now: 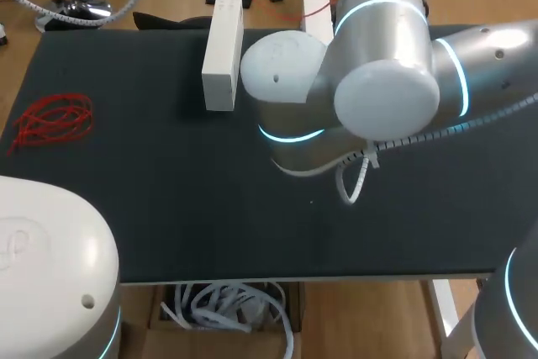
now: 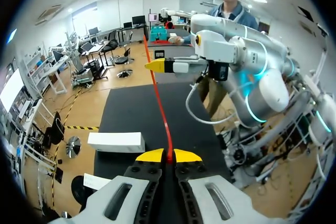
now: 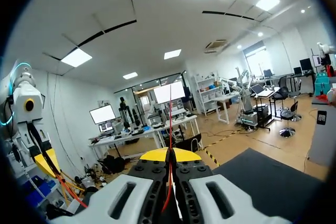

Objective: Grab the tape and strap the tape.

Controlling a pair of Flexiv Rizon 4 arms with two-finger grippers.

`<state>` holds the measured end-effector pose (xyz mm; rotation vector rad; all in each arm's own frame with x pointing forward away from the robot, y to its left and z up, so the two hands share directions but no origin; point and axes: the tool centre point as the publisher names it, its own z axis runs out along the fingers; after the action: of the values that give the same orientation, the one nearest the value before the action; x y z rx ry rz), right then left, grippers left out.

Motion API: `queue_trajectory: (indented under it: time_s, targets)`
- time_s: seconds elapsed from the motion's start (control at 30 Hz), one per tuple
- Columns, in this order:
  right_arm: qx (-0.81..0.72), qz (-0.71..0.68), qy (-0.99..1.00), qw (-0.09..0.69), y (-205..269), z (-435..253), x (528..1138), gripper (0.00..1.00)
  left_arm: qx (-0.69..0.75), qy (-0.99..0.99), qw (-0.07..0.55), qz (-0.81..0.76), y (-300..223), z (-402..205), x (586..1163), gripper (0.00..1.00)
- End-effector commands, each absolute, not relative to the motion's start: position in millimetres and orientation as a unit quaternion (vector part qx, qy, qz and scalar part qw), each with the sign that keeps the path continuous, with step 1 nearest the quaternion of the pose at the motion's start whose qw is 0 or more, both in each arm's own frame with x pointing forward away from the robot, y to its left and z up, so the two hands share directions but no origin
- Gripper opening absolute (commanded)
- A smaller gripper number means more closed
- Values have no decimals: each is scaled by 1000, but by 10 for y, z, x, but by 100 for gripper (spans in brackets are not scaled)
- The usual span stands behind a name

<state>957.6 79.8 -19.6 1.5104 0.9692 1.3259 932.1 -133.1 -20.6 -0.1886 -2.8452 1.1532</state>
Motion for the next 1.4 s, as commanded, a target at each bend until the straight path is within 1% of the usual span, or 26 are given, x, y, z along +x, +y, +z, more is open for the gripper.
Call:
queue_trajectory:
  time_s: [0.03,0.13,0.33,0.53,0.9,0.93,0.97,1.0,1.2,1.4]
  targets:
    - [609,532,391,439,802,-176,9564,0,-61,-925,34,373,-1327,-197,9321,0]
    - [609,532,391,439,802,-176,9564,0,-61,-925,34,373,-1327,-197,9321,0]
    - [543,471,488,495,831,-40,9568,0,-61,-925,34,373,-1327,-197,9321,0]
    - [496,430,541,525,782,115,9559,0,-61,-925,34,373,-1327,-197,9321,0]
    - [488,426,547,529,769,170,9557,0,-61,-925,34,373,-1327,-197,9321,0]
    - [488,426,547,529,769,170,9557,4,-61,-925,34,373,-1327,-197,9321,0]
    - [488,426,547,529,769,170,9557,4,-61,-925,34,373,-1327,-197,9321,0]
    - [488,426,547,529,769,170,9557,0,-61,-925,34,373,-1327,-197,9321,0]
    - [488,426,547,529,769,170,9557,0,-61,-925,34,373,-1327,-197,9321,0]
    - [423,346,614,570,997,186,9469,0,-61,-925,34,373,-1327,-197,9321,0]
